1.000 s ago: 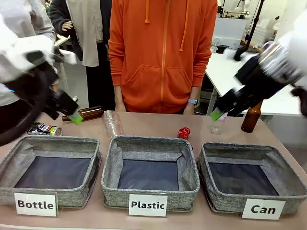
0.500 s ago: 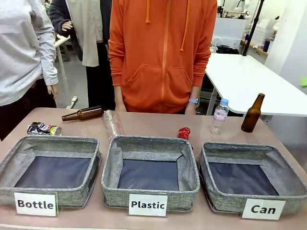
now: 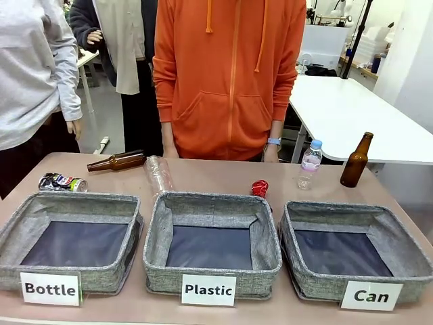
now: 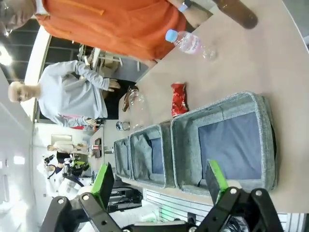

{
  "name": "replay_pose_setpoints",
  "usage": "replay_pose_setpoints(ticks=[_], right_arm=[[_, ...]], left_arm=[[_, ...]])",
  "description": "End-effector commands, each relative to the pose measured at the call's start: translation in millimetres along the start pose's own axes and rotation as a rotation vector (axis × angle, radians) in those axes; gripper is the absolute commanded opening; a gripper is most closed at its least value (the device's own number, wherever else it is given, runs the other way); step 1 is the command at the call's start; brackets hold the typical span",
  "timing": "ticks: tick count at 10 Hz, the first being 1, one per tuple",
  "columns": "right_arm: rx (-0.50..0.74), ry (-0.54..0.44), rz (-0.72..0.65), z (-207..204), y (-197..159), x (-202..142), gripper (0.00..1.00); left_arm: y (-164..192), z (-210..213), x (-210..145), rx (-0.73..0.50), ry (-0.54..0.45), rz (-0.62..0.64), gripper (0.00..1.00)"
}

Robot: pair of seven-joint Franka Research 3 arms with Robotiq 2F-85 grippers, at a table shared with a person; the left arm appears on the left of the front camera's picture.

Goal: Sort the can waste into the basket.
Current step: Pick up the can waste from the table and place it in the right Fabric basket.

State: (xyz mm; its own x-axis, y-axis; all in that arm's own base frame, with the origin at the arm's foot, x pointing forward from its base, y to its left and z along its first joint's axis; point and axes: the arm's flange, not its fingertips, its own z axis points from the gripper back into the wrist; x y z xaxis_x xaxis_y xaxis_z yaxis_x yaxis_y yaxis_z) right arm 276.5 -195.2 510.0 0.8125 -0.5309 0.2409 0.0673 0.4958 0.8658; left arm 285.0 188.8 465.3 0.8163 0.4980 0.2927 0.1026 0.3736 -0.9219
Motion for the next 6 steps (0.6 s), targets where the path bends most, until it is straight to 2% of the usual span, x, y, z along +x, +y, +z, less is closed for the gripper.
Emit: replay_pose_setpoints(ticks=[1, 6], right_arm=[[0.006, 0.017, 0.013, 4.9, 4.0, -3.2, 1.00], [0.006, 0.017, 0.013, 4.9, 4.0, -3.2, 1.00]], left_arm=[[2.3, 21.7, -7.5, 0.016, 0.009, -0.023, 1.00], [2.3, 21.7, -7.5, 0.016, 0.009, -0.023, 1.00]])
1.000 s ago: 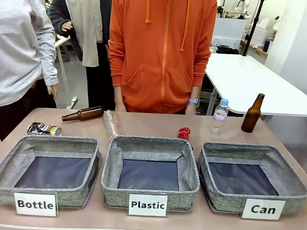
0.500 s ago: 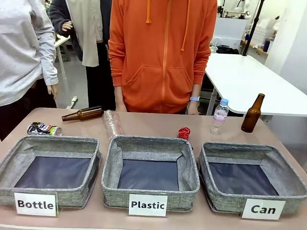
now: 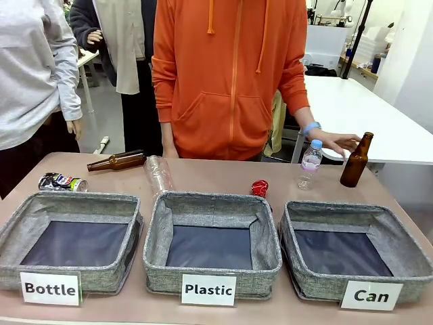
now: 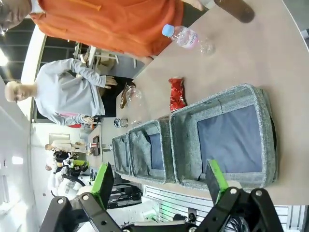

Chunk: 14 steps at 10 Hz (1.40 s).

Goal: Sort the can waste into the basket.
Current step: Pick up the can waste from the table and place it in the right Fabric basket.

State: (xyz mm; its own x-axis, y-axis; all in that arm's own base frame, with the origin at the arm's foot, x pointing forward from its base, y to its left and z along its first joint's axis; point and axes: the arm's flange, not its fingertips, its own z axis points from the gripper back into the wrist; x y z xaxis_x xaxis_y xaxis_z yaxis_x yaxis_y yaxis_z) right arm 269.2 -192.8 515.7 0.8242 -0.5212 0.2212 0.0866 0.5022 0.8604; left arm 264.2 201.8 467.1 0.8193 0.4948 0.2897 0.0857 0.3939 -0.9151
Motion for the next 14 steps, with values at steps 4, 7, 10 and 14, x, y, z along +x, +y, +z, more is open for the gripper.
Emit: replay_pose_setpoints(ticks=[4, 7, 10, 14], right_arm=[[0.023, -0.005, 0.025, 0, -2, 3, 1.00], [0.023, -0.005, 0.025, 0, -2, 3, 1.00], [0.023, -0.005, 0.025, 0, -2, 3, 1.00], [0.023, -0.005, 0.025, 0, -2, 3, 1.00]], left_arm=[[1, -1, 2, -0.012, 0.003, -0.025, 1.00], [-14, -15, 20, 0.040, 0.059, -0.105, 1.00], [-56, -101, 102, 0.244, 0.297, -0.388, 1.00], [-46, -182, 166, 0.406, 0.610, -0.756, 1.00]])
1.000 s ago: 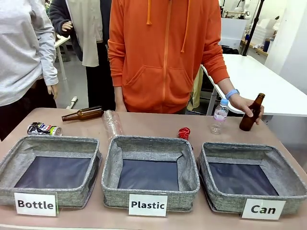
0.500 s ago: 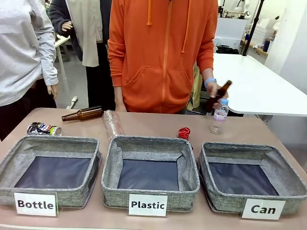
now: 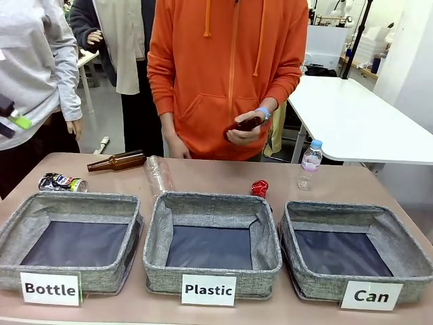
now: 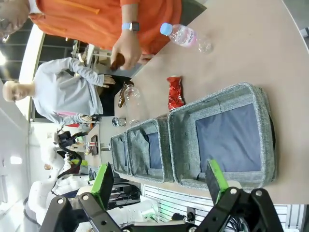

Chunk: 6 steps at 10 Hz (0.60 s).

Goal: Sort the can waste into the basket.
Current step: Pick up the can waste from the table and place it in the right Fabric basket.

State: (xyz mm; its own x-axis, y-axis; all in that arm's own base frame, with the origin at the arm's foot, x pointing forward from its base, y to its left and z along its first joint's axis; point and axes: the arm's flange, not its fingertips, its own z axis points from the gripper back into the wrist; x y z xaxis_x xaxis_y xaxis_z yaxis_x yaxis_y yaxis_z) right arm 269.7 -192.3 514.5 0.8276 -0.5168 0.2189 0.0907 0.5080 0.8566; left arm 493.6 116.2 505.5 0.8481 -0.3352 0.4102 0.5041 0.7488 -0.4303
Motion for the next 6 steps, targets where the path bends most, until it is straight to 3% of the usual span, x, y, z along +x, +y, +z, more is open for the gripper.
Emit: replay_pose_setpoints(ticks=[1, 3, 6], right_arm=[[0.031, -0.011, 0.024, 1, -1, 3, 1.00], [0.031, -0.011, 0.024, 1, -1, 3, 1.00], [0.031, -0.011, 0.024, 1, -1, 3, 1.00]], left_arm=[[6, -10, 13, 0.090, 0.029, -0.134, 1.00], [1, -29, 26, 0.077, 0.035, -0.107, 1.00], [11, -20, 18, 0.062, 0.065, -0.118, 1.00]])
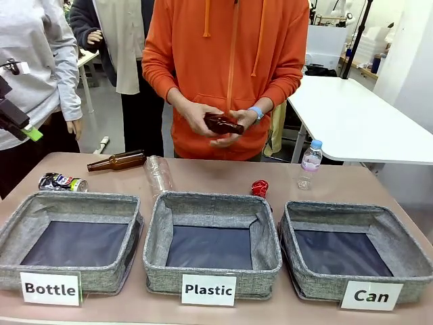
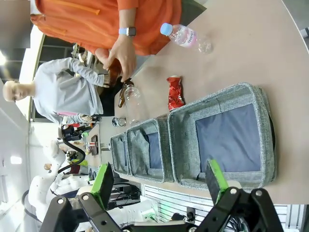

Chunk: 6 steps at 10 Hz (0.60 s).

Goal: Sort the can waste into the basket.
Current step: Pick up the can waste from the table and place it in the right Fabric basket.

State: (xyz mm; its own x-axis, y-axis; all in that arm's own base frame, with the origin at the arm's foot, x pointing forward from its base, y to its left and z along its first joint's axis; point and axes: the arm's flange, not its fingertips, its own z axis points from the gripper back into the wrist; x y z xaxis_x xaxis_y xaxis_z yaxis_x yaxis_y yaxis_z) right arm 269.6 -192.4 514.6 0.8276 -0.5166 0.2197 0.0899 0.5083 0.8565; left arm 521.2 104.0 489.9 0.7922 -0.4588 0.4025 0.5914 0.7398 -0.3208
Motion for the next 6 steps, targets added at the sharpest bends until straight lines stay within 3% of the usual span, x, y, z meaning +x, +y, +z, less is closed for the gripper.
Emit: replay_pose_setpoints(ticks=[1, 3, 4, 5, 6], right_arm=[[0.031, -0.011, 0.023, 1, -1, 3, 1.00], [0.031, -0.011, 0.023, 1, -1, 3, 1.00], [0.031, -0.011, 0.023, 1, -1, 3, 1.00], [0.031, -0.011, 0.023, 1, -1, 3, 1.00], [0.031, -0.011, 0.023, 1, -1, 3, 1.00]], left_arm=[[-1, 4, -3, -0.011, 0.001, 0.002, 1.00], [2, 1, -2, 0.000, -0.001, 0.005, 1.00], [-1, -1, -4, -0.079, 0.027, -0.275, 1.00], [11, 24, -35, -0.187, 0.010, -0.431, 1.00], [28, 60, -80, -0.252, -0.002, -0.444, 1.00]])
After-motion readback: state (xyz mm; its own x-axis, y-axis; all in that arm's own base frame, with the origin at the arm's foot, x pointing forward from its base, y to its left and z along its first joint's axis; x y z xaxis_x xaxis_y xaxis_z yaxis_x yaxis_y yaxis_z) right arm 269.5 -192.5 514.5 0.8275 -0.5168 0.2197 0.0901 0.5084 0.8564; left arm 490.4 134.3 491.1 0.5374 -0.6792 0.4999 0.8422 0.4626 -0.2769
